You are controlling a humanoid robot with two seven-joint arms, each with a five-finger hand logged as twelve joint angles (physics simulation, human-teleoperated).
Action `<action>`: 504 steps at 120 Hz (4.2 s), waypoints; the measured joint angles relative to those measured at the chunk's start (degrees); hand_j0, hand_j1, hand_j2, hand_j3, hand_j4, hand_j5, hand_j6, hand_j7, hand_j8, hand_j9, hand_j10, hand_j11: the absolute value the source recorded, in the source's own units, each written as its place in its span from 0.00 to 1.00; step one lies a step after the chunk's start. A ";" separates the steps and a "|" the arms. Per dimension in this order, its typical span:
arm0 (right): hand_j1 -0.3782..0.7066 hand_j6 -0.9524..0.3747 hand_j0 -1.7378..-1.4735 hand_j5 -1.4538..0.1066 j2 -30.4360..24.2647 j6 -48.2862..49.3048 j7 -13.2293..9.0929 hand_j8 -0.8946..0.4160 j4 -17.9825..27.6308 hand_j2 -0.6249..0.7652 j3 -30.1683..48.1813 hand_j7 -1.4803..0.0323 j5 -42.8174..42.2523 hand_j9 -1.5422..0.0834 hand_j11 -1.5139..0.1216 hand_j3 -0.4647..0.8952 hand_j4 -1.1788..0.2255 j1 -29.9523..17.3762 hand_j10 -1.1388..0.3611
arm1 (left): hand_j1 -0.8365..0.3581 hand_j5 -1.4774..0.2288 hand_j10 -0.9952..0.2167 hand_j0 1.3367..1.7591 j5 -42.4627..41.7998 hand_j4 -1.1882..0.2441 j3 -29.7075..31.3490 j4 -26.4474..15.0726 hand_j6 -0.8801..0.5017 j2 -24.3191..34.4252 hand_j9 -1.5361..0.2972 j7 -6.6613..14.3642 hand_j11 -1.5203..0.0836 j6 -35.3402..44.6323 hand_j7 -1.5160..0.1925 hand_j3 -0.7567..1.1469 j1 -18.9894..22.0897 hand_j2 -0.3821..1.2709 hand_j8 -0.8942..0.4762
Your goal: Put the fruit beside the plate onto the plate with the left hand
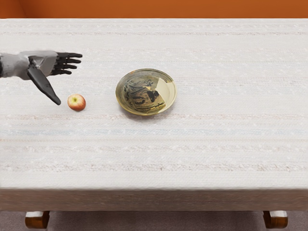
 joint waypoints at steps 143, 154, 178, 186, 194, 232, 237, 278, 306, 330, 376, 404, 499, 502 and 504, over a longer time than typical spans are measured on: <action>0.04 0.71 0.30 0.92 0.00 0.00 0.00 0.67 0.00 0.45 0.14 0.97 -0.02 0.94 0.92 0.34 0.83 0.38 0.75 | 0.98 0.86 0.81 0.76 31.70 0.82 6.19 -0.91 0.62 -21.88 0.83 34.28 0.94 11.46 0.88 0.40 -8.41 0.23 0.64; 0.04 0.71 0.30 0.92 0.00 0.00 0.00 0.67 0.00 0.45 0.14 0.97 -0.01 0.94 0.92 0.34 0.83 0.38 0.75 | 0.97 0.85 0.80 0.76 33.83 0.81 6.30 -0.89 0.62 -22.62 0.82 34.28 0.93 14.85 0.87 0.40 -7.07 0.23 0.64; 0.04 0.71 0.30 0.92 0.00 0.00 0.00 0.67 0.00 0.45 0.14 0.97 -0.01 0.94 0.92 0.34 0.83 0.40 0.75 | 0.89 0.79 0.73 0.76 35.30 0.76 6.70 -0.87 0.56 -23.23 0.77 34.28 0.86 17.22 0.81 0.40 -5.59 0.24 0.58; 0.04 0.71 0.30 0.92 0.00 0.00 0.00 0.67 0.00 0.45 0.14 0.97 -0.01 0.94 0.92 0.34 0.83 0.43 0.75 | 0.86 0.77 0.71 0.76 35.45 0.74 6.74 -0.87 0.54 -23.89 0.75 34.28 0.84 17.78 0.79 0.40 -4.97 0.25 0.55; 0.04 0.71 0.30 0.92 0.00 0.00 0.00 0.67 0.00 0.45 0.14 0.97 -0.03 0.94 0.92 0.34 0.83 0.45 0.75 | 0.84 0.75 0.70 0.76 36.99 0.72 6.81 -0.87 0.53 -23.91 0.73 34.28 0.83 19.69 0.77 0.40 -2.99 0.25 0.54; 0.04 0.71 0.30 0.92 0.00 0.00 0.00 0.67 0.00 0.45 0.15 0.97 -0.07 0.94 0.92 0.34 0.83 0.49 0.75 | 0.75 0.68 0.62 0.76 41.69 0.66 7.07 -2.79 0.46 -24.17 0.67 34.28 0.75 25.72 0.71 0.40 -1.76 0.26 0.47; 0.04 0.71 0.30 0.92 0.00 0.00 0.00 0.67 0.00 0.45 0.15 0.97 -0.08 0.94 0.92 0.34 0.83 0.51 0.75 | 0.75 0.68 0.62 0.76 41.78 0.65 7.13 -3.00 0.45 -24.17 0.66 34.28 0.75 25.83 0.70 0.40 -1.67 0.26 0.47; 0.04 0.71 0.30 0.92 0.00 0.00 0.00 0.67 0.00 0.45 0.15 0.97 -0.09 0.94 0.92 0.34 0.83 0.56 0.75 | 0.70 0.65 0.58 0.76 41.93 0.63 10.41 -3.40 0.42 -24.25 0.63 34.28 0.71 28.16 0.67 0.40 -1.49 0.27 0.44; 0.04 0.71 0.30 0.92 0.00 0.00 0.00 0.67 0.00 0.45 0.15 0.97 -0.06 0.94 0.92 0.34 0.83 0.87 0.75 | 0.68 0.63 0.56 0.76 41.94 0.61 12.55 -3.42 0.41 -24.52 0.62 34.28 0.70 29.76 0.65 0.40 -1.49 0.27 0.42; 0.04 0.71 0.30 0.92 0.00 0.00 0.00 0.67 0.00 0.45 0.14 0.97 -0.07 0.94 0.92 0.34 0.83 0.91 0.75 | 0.66 0.61 0.54 0.76 41.94 0.59 13.47 -3.42 0.39 -24.52 0.60 34.28 0.68 30.13 0.63 0.40 -1.49 0.27 0.41; 0.04 0.71 0.30 0.92 0.00 0.00 0.00 0.67 0.00 0.45 0.14 0.97 -0.07 0.94 0.92 0.34 0.83 0.92 0.75 | 0.63 0.59 0.52 0.76 42.27 0.58 15.87 -3.41 0.39 -24.96 0.58 34.26 0.66 30.28 0.61 0.40 -2.17 0.28 0.39; 0.04 0.71 0.30 0.92 0.00 0.00 0.00 0.67 0.00 0.45 0.14 0.97 -0.06 0.94 0.92 0.34 0.83 0.93 0.75 | 0.53 0.51 0.44 0.76 42.28 0.51 15.95 -3.34 0.32 -24.87 0.51 34.27 0.57 30.27 0.55 0.40 -2.22 0.29 0.31; 0.04 0.71 0.30 0.92 0.00 0.00 0.00 0.67 0.00 0.45 0.14 0.97 -0.09 0.94 0.92 0.34 0.83 0.99 0.75 | 0.31 0.25 0.20 0.72 42.03 0.57 15.43 -3.51 0.53 -28.48 0.26 34.31 0.29 29.45 0.27 0.40 -10.51 0.39 0.50; 0.04 0.71 0.30 0.92 0.00 0.00 0.00 0.67 0.00 0.45 0.14 0.97 -0.09 0.94 0.92 0.34 0.83 0.99 0.75 | 0.31 0.25 0.20 0.72 42.01 0.57 15.41 -3.63 0.53 -28.96 0.26 34.31 0.29 29.41 0.27 0.40 -11.11 0.39 0.50; 0.04 0.71 0.30 0.92 0.00 0.00 0.00 0.67 0.00 0.45 0.14 0.97 -0.09 0.94 0.92 0.34 0.83 0.99 0.75 | 0.32 0.25 0.20 0.72 41.93 0.56 15.39 -3.74 0.53 -29.12 0.26 34.31 0.28 29.38 0.27 0.40 -11.62 0.38 0.49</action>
